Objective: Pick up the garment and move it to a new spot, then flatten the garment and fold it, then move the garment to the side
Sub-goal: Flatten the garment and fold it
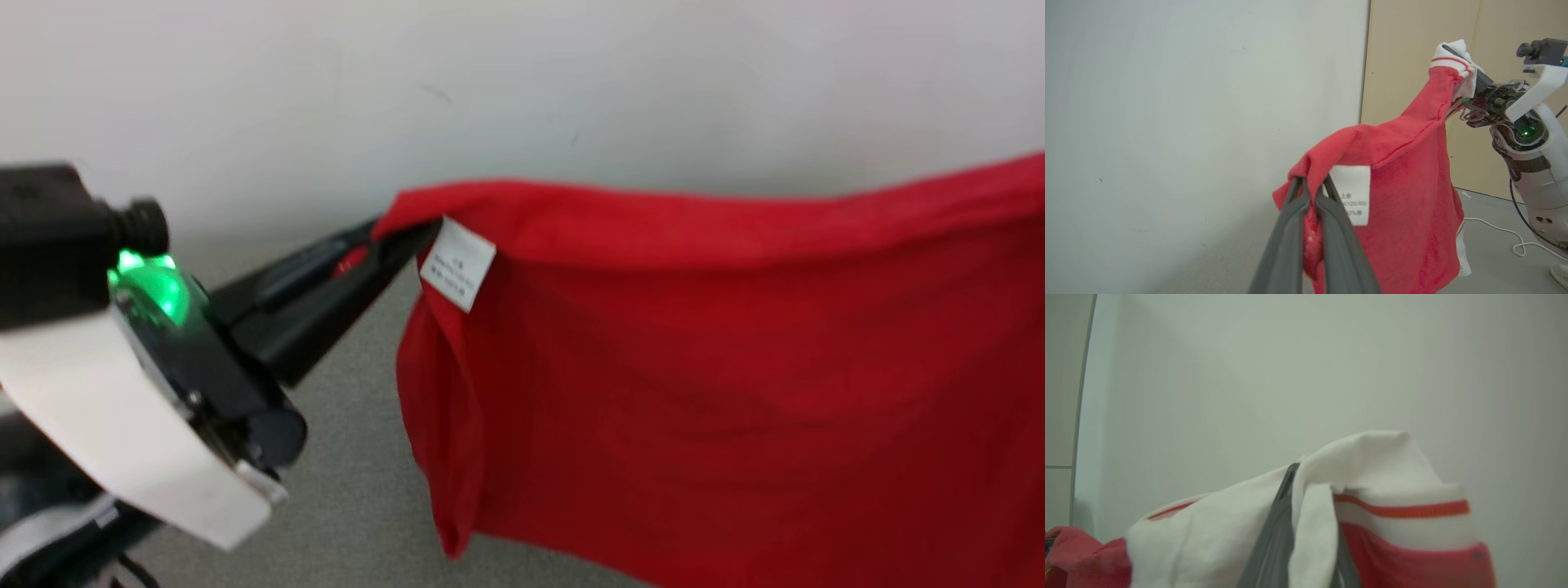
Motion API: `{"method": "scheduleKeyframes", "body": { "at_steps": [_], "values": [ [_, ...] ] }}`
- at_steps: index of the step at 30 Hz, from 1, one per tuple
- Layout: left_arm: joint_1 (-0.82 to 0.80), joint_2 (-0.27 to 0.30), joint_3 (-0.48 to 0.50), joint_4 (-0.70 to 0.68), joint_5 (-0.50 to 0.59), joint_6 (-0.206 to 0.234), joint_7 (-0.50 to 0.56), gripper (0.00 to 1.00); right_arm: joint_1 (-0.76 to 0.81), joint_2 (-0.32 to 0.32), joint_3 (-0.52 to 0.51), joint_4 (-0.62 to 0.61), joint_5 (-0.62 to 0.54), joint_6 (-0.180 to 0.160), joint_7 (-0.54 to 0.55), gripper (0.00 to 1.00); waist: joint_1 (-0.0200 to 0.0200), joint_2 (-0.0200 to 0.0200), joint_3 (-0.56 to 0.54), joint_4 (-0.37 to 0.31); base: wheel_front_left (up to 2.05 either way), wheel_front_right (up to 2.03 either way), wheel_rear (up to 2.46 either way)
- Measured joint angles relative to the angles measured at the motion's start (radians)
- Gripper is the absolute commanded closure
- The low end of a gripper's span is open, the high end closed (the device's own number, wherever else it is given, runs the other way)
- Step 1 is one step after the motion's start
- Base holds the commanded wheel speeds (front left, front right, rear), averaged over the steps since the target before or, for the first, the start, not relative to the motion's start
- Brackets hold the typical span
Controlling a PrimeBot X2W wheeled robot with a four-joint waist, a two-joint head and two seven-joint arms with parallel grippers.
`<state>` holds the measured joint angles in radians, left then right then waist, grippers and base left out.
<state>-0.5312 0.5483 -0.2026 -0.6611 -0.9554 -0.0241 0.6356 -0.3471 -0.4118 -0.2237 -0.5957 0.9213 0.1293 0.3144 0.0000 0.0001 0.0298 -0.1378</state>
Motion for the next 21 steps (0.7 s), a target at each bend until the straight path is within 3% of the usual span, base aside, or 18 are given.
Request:
{"method": "scheduleKeyframes", "body": {
  "at_steps": [5,10,16,21],
  "values": [
    [-0.120,0.028,-0.009,0.123,0.055,-0.029,0.016,1.00,-0.147,0.042,0.017,0.071,-0.044,0.000,0.120,1.00,0.0001,0.0000,0.071,0.002,0.00,0.00,0.00],
    [-0.309,0.027,-0.051,0.303,0.141,-0.069,-0.006,1.00,-0.382,0.097,0.059,0.225,-0.112,0.001,0.176,1.00,0.0001,-0.0001,0.183,0.002,0.00,0.00,0.00],
    [-0.647,-0.019,-0.150,0.569,0.286,-0.100,-0.113,1.00,-0.741,0.188,0.065,0.481,-0.245,0.001,0.154,1.00,0.0002,0.0000,0.354,0.001,0.00,0.00,0.00],
    [-0.950,-0.096,-0.212,0.806,0.408,-0.104,-0.286,1.00,-1.031,0.245,0.022,0.663,-0.371,0.001,0.077,1.00,0.0003,-0.0001,0.506,0.003,0.00,0.00,0.00]
  ]
}}
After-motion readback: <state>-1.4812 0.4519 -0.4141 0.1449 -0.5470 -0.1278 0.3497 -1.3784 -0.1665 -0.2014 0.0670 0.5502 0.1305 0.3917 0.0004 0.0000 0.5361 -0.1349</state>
